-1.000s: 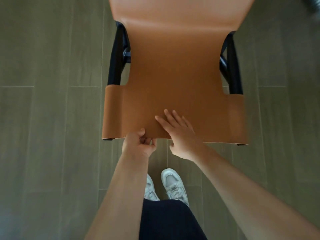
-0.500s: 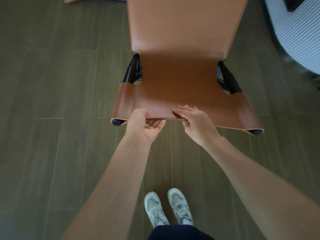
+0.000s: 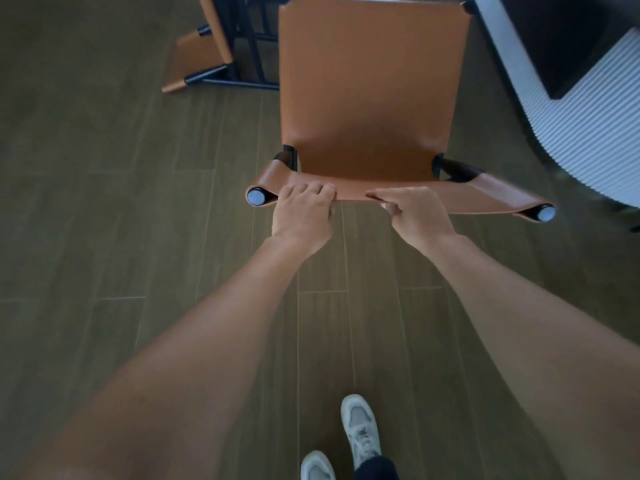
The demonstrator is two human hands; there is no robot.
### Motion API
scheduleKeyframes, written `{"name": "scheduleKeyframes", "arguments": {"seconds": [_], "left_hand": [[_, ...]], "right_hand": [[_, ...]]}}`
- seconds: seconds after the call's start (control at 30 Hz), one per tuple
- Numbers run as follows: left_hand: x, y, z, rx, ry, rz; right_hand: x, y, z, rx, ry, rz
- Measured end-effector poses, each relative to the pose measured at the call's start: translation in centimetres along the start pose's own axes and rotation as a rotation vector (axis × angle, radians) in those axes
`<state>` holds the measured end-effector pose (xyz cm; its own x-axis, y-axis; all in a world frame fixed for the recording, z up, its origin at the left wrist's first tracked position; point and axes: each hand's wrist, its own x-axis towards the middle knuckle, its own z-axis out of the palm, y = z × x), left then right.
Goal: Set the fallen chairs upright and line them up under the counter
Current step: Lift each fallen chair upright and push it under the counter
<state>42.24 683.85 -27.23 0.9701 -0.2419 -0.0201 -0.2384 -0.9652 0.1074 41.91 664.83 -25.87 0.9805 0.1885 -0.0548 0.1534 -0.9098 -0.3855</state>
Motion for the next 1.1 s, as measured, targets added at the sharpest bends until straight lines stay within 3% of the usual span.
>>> {"name": "scheduleKeyframes", "arguments": {"seconds": [0.53, 0.73, 1.1], "left_hand": [[14.2, -1.4, -6.3, 0.121, -0.089, -0.069], [20.0, -2.0, -8.9, 0.051, -0.153, -0.104], [30.9, -4.5, -11.4, 0.053, -0.217, 0.002]], "right_hand": [[13.6, 1.6, -6.7, 0.04, -0.052, -0.025], [19.3, 1.9, -9.0, 0.033, -0.061, 0.029], [29.8, 2.7, -12.9, 0.046, -0.13, 0.197]]}}
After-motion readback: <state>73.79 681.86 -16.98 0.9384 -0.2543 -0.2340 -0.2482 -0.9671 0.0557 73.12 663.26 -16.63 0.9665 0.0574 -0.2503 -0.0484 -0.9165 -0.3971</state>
